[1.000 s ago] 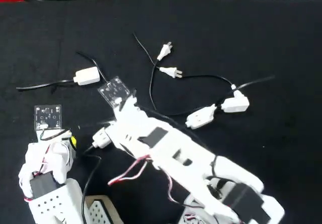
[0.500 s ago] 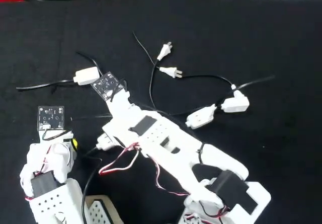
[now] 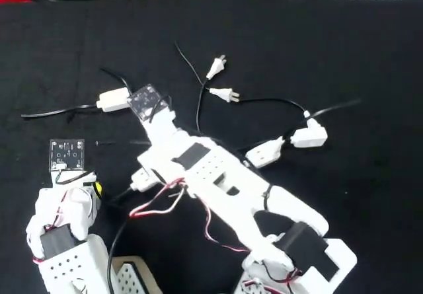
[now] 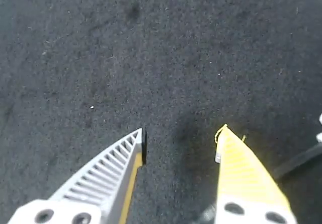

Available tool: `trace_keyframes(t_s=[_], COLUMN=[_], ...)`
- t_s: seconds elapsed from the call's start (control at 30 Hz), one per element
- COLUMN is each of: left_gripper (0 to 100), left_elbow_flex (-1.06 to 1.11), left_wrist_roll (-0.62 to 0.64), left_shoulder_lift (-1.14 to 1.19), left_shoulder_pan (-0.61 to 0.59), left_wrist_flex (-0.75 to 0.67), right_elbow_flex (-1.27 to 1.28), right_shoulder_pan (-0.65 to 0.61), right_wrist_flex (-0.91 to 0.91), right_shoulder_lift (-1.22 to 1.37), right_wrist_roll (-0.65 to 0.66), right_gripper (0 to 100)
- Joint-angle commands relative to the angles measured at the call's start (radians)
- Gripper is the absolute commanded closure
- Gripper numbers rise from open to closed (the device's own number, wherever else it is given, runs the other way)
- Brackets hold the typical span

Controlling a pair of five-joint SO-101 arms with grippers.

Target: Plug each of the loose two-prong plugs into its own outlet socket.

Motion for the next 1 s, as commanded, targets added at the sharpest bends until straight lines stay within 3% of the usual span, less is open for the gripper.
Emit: trace_keyframes(t_s=[0.0,0.3,0.47,0.97], left_gripper=[77,77,77,77], left_elbow_flex=[-0.007,-0.007,-0.005,-0.005], left_wrist_roll=[-0.006,-0.006,-0.006,-0.006], left_shoulder_lift=[-0.006,-0.006,-0.006,-0.006], left_shoulder_pan=[-0.008,-0.008,-0.008,-0.008], left_wrist_flex=[-0.018,-0.018,-0.018,-0.018], right_elbow_flex=[-0.077,-0.191,-0.16,-0.15], right_shoulder_pan=[0.041,0.041,-0.018,-0.028], right_wrist_flex=[0.008,0.27,0.272,0.21], right_shoulder_lift=[-0.001,0.001,0.03,0.084], right_wrist_roll=[0.057,0.086,0.003,-0.015], right_gripper=[98.7,98.7,98.7,98.7])
